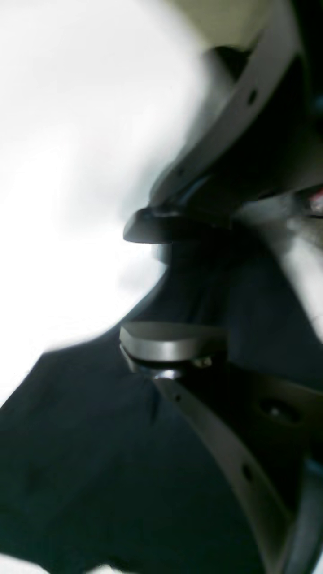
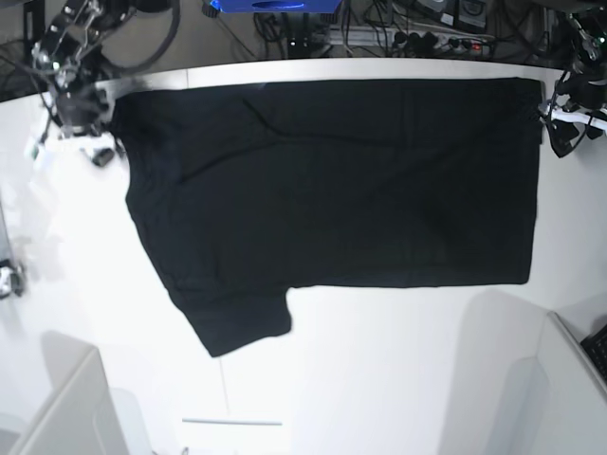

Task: Fold the T-shirt properly
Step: 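Open both grippers and release the shirt edge, then move the right gripper to the hem corner beside the sleeve and grasp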

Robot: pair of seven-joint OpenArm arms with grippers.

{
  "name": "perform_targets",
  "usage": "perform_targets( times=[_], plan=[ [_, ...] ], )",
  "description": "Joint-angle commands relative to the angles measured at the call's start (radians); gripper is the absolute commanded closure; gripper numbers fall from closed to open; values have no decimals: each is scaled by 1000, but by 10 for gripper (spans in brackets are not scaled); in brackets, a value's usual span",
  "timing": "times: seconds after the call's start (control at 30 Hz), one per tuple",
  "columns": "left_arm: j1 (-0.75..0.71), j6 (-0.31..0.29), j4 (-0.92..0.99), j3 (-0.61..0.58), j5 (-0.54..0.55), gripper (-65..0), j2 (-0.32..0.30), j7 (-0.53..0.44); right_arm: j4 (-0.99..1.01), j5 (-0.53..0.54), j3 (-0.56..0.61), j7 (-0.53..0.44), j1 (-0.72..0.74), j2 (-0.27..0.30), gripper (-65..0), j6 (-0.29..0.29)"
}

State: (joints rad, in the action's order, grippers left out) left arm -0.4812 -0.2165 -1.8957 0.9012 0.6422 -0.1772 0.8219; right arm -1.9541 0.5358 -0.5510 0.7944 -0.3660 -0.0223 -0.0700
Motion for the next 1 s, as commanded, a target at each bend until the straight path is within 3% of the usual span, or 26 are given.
perform_targets(
  times=[0.0, 0.07, 0.13, 0.23, 0.27, 0.43, 0.7, 0.77, 0.97],
  plan=[
    [8, -4, -17, 5, 9, -425, -28, -28, 3, 13, 49, -13, 31, 32, -258, 9],
    [25, -4, -17, 5, 9, -342, -29, -28, 42, 11, 153, -13, 81, 101, -258, 8],
    [45, -4, -17, 9, 9, -214, -29, -26, 81, 11, 236, -13, 143, 144, -258, 8],
    [55, -4, -15, 11, 9, -12, -29, -26, 155, 11, 314, -16, 250, 177, -260, 8],
    [55, -4, -15, 9, 9, 0, -32, -26, 183, 11, 331, -13, 293, 180, -266, 8],
    [48, -1, -14, 16, 9, 0, -43, -26, 365, 11, 409, -17, 486, 180, -359, 8],
    [28, -1, -14, 83, 9, 0, -41, -26, 750, 11, 559, -19, 804, 210, -363, 8],
    [17, 1, -12, 117, 9, 0, -40, -26, 878, 11, 622, -40, 892, 216, -393, 9],
    [-4, -1, -12, 180, 9, -225, -38, -25, 1197, 11, 790, -226, 1054, 230, -434, 9]
  ],
)
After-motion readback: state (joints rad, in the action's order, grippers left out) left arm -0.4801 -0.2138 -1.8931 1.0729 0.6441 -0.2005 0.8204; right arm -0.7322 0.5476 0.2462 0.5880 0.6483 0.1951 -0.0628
